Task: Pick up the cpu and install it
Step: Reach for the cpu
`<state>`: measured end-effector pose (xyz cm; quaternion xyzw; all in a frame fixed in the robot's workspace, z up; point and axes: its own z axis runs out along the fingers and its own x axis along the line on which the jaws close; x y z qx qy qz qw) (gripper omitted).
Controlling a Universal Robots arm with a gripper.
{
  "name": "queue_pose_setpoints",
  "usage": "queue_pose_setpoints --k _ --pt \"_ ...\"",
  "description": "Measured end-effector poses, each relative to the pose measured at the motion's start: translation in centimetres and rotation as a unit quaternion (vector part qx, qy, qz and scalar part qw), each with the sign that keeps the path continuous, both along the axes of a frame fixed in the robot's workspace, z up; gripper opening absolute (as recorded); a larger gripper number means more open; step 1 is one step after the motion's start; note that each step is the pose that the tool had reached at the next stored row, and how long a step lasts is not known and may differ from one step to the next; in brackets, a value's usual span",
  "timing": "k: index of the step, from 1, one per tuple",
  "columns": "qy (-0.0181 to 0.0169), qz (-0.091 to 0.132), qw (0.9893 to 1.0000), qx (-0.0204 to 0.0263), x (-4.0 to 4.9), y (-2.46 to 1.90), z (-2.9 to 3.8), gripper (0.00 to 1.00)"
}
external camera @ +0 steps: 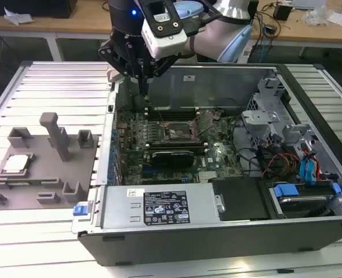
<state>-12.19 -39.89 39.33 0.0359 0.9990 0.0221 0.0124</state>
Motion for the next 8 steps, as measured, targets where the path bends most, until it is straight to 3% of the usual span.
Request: queue_pose_setpoints --k 8 --pt "0.0000 0.000 1.0000 0.0001 -0.01 0.00 0.00 0.11"
